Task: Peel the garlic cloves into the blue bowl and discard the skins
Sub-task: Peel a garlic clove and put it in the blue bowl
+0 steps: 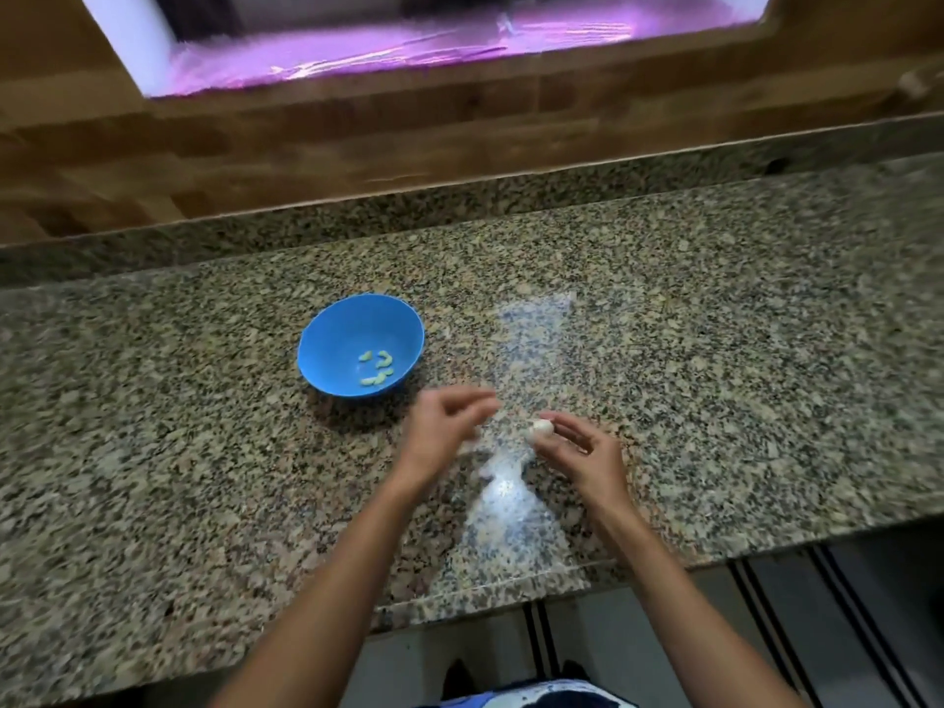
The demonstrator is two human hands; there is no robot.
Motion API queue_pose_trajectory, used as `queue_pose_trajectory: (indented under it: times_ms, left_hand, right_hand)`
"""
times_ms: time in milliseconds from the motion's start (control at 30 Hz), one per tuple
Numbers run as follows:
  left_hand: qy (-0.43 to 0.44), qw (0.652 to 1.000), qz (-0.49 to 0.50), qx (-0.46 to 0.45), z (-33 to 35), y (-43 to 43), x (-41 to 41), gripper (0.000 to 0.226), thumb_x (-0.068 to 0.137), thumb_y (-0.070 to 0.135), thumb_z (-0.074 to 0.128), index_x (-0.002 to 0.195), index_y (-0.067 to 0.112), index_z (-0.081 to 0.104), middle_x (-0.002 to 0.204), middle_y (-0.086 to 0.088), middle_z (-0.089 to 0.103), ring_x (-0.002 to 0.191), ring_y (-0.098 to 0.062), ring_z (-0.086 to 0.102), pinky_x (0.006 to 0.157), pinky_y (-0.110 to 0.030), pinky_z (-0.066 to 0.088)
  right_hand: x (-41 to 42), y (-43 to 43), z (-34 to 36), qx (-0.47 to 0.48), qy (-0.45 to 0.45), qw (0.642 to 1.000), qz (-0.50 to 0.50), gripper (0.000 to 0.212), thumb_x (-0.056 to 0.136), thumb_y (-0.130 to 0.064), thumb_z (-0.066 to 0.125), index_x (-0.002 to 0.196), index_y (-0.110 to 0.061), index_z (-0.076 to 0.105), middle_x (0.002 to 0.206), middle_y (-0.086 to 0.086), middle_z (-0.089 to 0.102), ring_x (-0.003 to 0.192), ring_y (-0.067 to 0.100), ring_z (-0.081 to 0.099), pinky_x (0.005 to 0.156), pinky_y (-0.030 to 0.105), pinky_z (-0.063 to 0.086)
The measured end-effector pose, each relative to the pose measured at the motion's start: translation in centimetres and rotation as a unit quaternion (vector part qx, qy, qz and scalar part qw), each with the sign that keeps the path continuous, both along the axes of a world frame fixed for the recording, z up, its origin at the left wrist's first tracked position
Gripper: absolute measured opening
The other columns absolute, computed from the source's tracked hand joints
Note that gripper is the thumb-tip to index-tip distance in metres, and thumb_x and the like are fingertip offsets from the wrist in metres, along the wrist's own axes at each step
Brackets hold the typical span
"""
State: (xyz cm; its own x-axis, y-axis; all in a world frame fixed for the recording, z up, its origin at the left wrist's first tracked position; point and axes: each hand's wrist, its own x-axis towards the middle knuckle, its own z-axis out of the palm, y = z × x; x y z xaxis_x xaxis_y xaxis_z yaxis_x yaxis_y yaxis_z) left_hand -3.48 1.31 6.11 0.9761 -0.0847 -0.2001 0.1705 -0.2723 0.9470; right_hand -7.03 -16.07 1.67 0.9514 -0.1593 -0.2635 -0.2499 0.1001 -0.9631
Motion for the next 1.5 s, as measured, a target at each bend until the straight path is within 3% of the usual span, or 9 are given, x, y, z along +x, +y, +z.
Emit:
queue_pose_trajectory:
  times_ms: [67, 133, 200, 300, 433, 567, 733, 967, 1500]
  left_hand:
    - [0.092, 0.992, -0.03, -0.082, -1.4, -1.6, -1.8, 0.034, 0.08, 0.016, 0.07, 0.113, 0.008, 0.065, 0.107, -0.009, 0.07, 0.091, -0.019, 0.07, 0.078, -0.036, 0.058]
    - [0.107, 0.984, 0.007, -0.143, -2.1, -2.2, -2.5, 0.038, 0.078, 0.011, 0.073, 0.115, 0.003, 0.065, 0.102, -0.011, 0.072, 0.089, -0.022, 0.071, 0.077, -0.035, 0.058]
    - [0.113, 0.976, 0.036, -0.183, -2.5, -2.0, -2.7, 0.037, 0.076, 0.008, 0.073, 0.112, 0.002, 0.066, 0.099, -0.011, 0.073, 0.089, -0.023, 0.07, 0.075, -0.031, 0.058]
    - [0.132, 0.967, 0.043, -0.212, -2.7, -1.3, -2.8, 0.038, 0.071, 0.009, 0.075, 0.108, 0.003, 0.069, 0.101, -0.012, 0.072, 0.09, -0.025, 0.07, 0.08, -0.033, 0.057]
    - [0.087, 0.979, 0.037, -0.183, -2.3, -0.6, -3.2, 0.022, 0.078, -0.001, 0.069, 0.1, -0.002, 0.07, 0.091, -0.014, 0.073, 0.076, -0.02, 0.071, 0.064, -0.023, 0.057]
    - [0.048, 0.989, 0.015, -0.136, -2.3, -0.6, -3.5, 0.025, 0.076, 0.011, 0.075, 0.099, 0.002, 0.072, 0.09, -0.009, 0.074, 0.081, -0.022, 0.072, 0.07, -0.031, 0.059]
    - [0.01, 0.994, 0.006, -0.112, -2.2, -0.9, -3.8, 0.036, 0.064, 0.027, 0.078, 0.095, 0.007, 0.074, 0.087, -0.005, 0.074, 0.08, -0.018, 0.072, 0.071, -0.031, 0.058]
    - [-0.004, 0.997, -0.025, -0.072, -2.9, -0.7, -3.7, 0.022, 0.079, 0.012, 0.073, 0.102, 0.009, 0.072, 0.09, -0.003, 0.074, 0.082, -0.015, 0.071, 0.073, -0.028, 0.058]
    - [-0.054, 0.998, -0.021, 0.033, -4.3, -1.5, -3.6, 0.016, 0.083, 0.021, 0.071, 0.096, 0.011, 0.073, 0.083, 0.002, 0.073, 0.075, -0.007, 0.07, 0.067, -0.024, 0.058]
  right_hand:
    - [-0.4, 1.1, 0.7, -0.049, -0.049, 0.998, 0.009, 0.033, 0.074, 0.0, 0.072, 0.096, -0.022, 0.064, 0.096, -0.007, 0.067, 0.09, 0.006, 0.065, 0.075, 0.02, 0.055]
    - [-0.8, 1.9, 1.0, -0.087, -0.081, 0.993, 0.018, 0.033, 0.073, 0.0, 0.072, 0.093, -0.024, 0.062, 0.093, -0.011, 0.065, 0.085, 0.003, 0.066, 0.072, 0.018, 0.054]
    - [-1.0, 2.1, 1.1, -0.068, -0.084, 0.994, 0.025, 0.033, 0.073, 0.001, 0.072, 0.094, -0.022, 0.063, 0.097, -0.01, 0.065, 0.085, -0.001, 0.066, 0.07, 0.015, 0.053]
    - [-0.9, 1.9, 1.1, 0.02, -0.043, 0.998, 0.045, 0.024, 0.077, -0.004, 0.069, 0.097, -0.017, 0.065, 0.106, -0.001, 0.066, 0.094, 0.01, 0.065, 0.075, 0.023, 0.055]
    - [-1.0, 2.1, 0.9, 0.146, 0.031, 0.988, 0.04, 0.038, 0.078, -0.016, 0.064, 0.114, -0.004, 0.061, 0.108, 0.004, 0.066, 0.096, 0.021, 0.067, 0.074, 0.027, 0.057]
    - [-1.1, 2.4, 0.9, 0.195, 0.063, 0.979, 0.02, 0.034, 0.072, -0.019, 0.066, 0.103, -0.005, 0.066, 0.109, 0.012, 0.068, 0.095, 0.023, 0.068, 0.072, 0.025, 0.057]
    - [-1.2, 2.4, 0.8, 0.213, 0.084, 0.973, 0.017, 0.035, 0.07, -0.017, 0.068, 0.102, -0.005, 0.067, 0.102, 0.011, 0.071, 0.093, 0.023, 0.069, 0.075, 0.025, 0.057]
    - [-1.3, 2.0, 0.6, 0.207, 0.096, 0.973, 0.043, 0.032, 0.07, -0.012, 0.068, 0.101, -0.005, 0.069, 0.111, 0.008, 0.068, 0.099, 0.021, 0.067, 0.079, 0.025, 0.056]
    - [-1.2, 2.0, 0.2, 0.195, 0.123, 0.973, 0.006, 0.017, 0.077, -0.003, 0.065, 0.094, -0.004, 0.069, 0.104, 0.015, 0.068, 0.091, 0.024, 0.068, 0.074, 0.024, 0.057]
